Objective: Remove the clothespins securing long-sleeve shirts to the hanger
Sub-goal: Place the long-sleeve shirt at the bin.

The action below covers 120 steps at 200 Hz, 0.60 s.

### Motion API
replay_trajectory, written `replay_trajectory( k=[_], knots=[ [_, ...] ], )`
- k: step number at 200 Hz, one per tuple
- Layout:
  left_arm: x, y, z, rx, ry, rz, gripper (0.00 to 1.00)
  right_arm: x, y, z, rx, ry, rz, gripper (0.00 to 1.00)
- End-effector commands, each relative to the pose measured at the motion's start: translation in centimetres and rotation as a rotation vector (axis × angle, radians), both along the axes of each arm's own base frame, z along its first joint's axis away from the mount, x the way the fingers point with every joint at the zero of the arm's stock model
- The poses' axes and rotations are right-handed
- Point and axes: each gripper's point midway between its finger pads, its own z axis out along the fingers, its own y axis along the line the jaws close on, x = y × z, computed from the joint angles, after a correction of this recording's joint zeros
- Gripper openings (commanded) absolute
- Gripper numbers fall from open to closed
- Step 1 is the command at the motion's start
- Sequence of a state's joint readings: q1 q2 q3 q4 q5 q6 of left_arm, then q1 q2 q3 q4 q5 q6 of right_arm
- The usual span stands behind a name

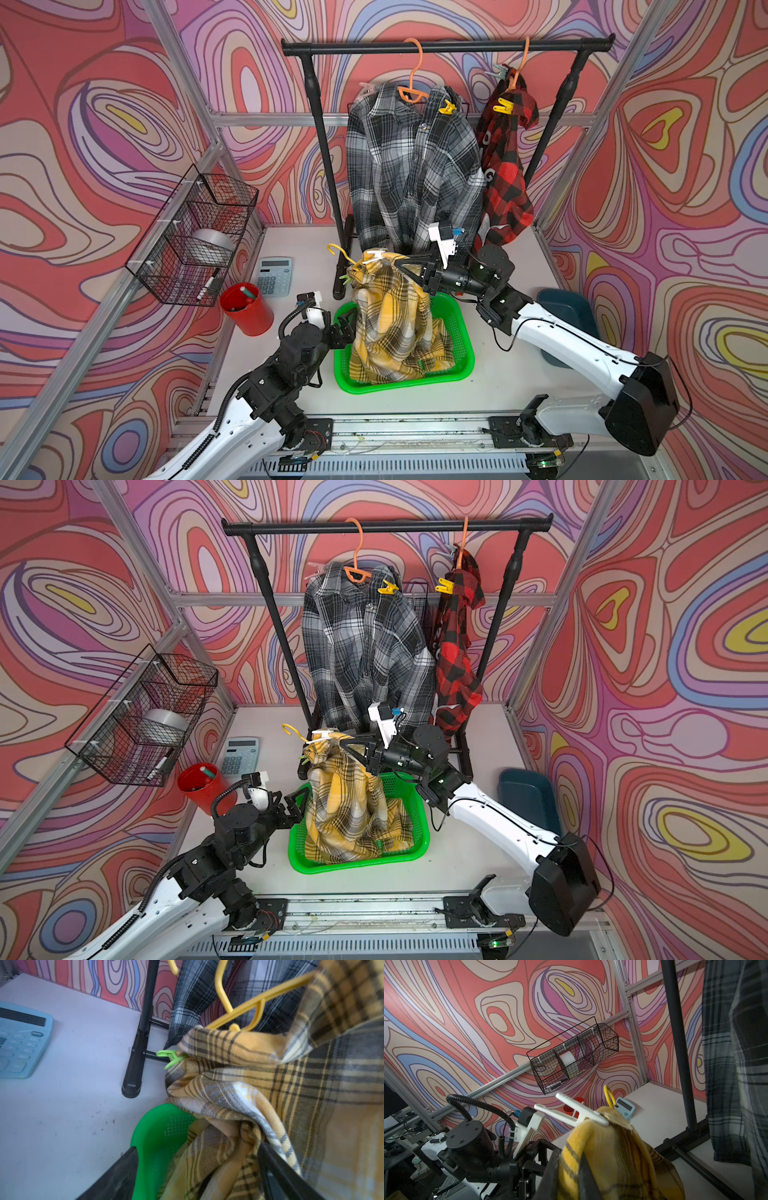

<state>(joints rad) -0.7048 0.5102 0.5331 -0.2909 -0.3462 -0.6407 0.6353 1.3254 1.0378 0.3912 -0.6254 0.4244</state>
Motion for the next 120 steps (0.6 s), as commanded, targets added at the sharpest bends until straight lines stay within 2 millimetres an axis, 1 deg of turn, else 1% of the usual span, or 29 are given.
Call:
replay_trajectory(
  k=[1, 13, 25, 37, 51, 68, 72, 74, 95, 120],
  knots=[
    [-0.6, 1.9, 2.7, -0.026, -0.045, 0.068, 0.86, -0.3, -0.5, 2.3, 0.012, -0.074, -0.009, 0.0],
    [-0.7, 2.0, 5.1, -0.037, -0.11, 0.058, 0.81, -0.3, -0.4, 2.5, 0.013, -0.081, -0.005, 0.0],
    [-0.7, 2.3, 7.3, -0.054, -0.145, 0.053, 0.78, -0.3, -0.3, 2.8, 0.016, -0.082, 0.002, 0.0],
    [-0.4, 1.7, 8.7, -0.073, -0.143, 0.003, 0.75, -0.4, -0.2, 3.1, 0.021, -0.087, 0.01, 0.0],
    [0.3, 0.5, 9.2, -0.122, -0.095, -0.063, 0.73, -0.6, -0.2, 3.6, 0.023, -0.094, 0.023, 0.0],
    [1.8, -0.1, 9.2, -0.216, -0.045, -0.11, 0.71, -0.9, -0.1, 4.2, 0.027, -0.102, 0.035, 0.0],
    [2.1, -0.1, 9.2, -0.246, -0.039, -0.122, 0.7, -0.9, -0.2, 4.3, 0.029, -0.104, 0.035, 0.0],
    [2.3, -0.2, 9.7, -0.268, -0.056, -0.131, 0.7, -1.0, -0.2, 4.4, 0.03, -0.104, 0.035, 0.0],
    [4.2, 0.1, 10.5, -0.421, -0.078, -0.184, 0.67, -1.4, -0.4, 4.9, 0.039, -0.111, 0.039, 0.0],
    [5.9, 0.0, 11.3, -0.502, -0.106, -0.229, 0.66, -1.7, -0.5, 5.5, 0.052, -0.117, 0.052, 0.0]
  ],
)
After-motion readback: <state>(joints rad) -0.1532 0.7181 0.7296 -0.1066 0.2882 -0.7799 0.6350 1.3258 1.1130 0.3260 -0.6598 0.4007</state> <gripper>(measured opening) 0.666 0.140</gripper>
